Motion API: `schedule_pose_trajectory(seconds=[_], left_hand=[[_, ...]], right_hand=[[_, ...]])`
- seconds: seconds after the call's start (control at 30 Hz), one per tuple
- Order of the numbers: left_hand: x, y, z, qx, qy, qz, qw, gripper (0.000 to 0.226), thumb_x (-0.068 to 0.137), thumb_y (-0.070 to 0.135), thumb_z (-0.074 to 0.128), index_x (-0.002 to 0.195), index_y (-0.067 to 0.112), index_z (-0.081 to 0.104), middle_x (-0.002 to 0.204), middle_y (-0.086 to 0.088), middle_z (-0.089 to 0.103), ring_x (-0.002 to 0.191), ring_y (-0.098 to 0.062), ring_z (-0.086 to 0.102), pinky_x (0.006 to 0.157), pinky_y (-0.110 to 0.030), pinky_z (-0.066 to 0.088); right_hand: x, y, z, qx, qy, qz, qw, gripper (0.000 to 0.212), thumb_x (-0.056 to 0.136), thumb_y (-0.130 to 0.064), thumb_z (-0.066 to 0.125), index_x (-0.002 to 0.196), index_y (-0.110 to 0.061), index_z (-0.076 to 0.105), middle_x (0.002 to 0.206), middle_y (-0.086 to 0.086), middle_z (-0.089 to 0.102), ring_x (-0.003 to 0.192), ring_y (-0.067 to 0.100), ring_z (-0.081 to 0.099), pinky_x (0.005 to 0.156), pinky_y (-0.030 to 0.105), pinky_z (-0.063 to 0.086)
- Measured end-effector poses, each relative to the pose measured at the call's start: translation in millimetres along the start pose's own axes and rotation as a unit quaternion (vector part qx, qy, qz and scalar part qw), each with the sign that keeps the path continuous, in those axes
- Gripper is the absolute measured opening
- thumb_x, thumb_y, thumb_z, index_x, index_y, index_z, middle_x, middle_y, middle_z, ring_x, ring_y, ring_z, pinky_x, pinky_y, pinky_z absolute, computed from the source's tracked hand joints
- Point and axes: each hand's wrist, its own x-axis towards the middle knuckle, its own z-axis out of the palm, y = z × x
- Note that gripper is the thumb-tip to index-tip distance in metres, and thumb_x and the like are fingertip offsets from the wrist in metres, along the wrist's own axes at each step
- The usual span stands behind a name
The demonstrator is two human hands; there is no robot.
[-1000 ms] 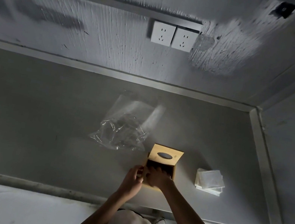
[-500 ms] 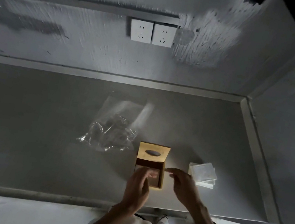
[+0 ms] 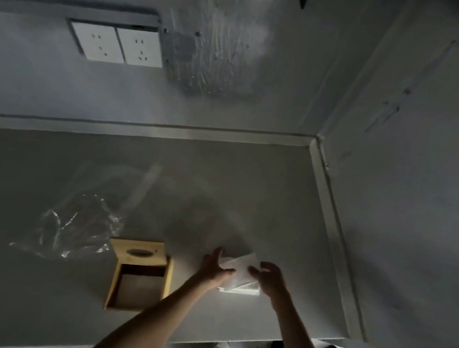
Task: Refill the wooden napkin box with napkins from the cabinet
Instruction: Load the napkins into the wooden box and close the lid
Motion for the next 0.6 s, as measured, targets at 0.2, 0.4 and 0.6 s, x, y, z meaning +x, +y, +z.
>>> schedule_pose_trajectory(seconds=[0.2,0.4,0.6], left_hand=[[-6,5,-4,0.101,-0.022,0.051,0.993,0.069,0.062,0.026,0.080,0.124,0.018,0.051,0.122,-0.014,0.048,0.113,-0.031,0.055,0.093,-0.036,0.052],[-64,-1,14,0.167,0.119,0.285,0.936,0.049,0.076,0.001,0.064,0.118,0.015,0.041,0.120,-0.010,0.040,0.110,-0.013,0.036,0.097,-0.027,0.042],[-72,-19,29,0.139,0.068,0.218,0.964,0.079,0.078,0.024,0.053,0.147,0.009,0.018,0.144,-0.013,0.025,0.132,-0.018,0.027,0.108,-0.028,0.031]], right_hand=[[-7,23,-9,0.011,-0.069,-0.063,0.996,0.037,0.061,0.006,0.081,0.088,-0.013,0.063,0.091,0.011,0.066,0.088,0.032,0.062,0.082,0.052,0.054],[-48,46,-11,-0.110,0.018,-0.308,0.945,0.047,0.067,0.004,0.068,0.105,-0.020,0.055,0.105,-0.002,0.058,0.093,0.013,0.054,0.078,0.008,0.040],[-48,63,-9,-0.120,-0.007,-0.307,0.944,0.074,0.071,0.014,0.065,0.137,-0.014,0.045,0.129,-0.006,0.044,0.116,0.007,0.044,0.091,-0.005,0.029]])
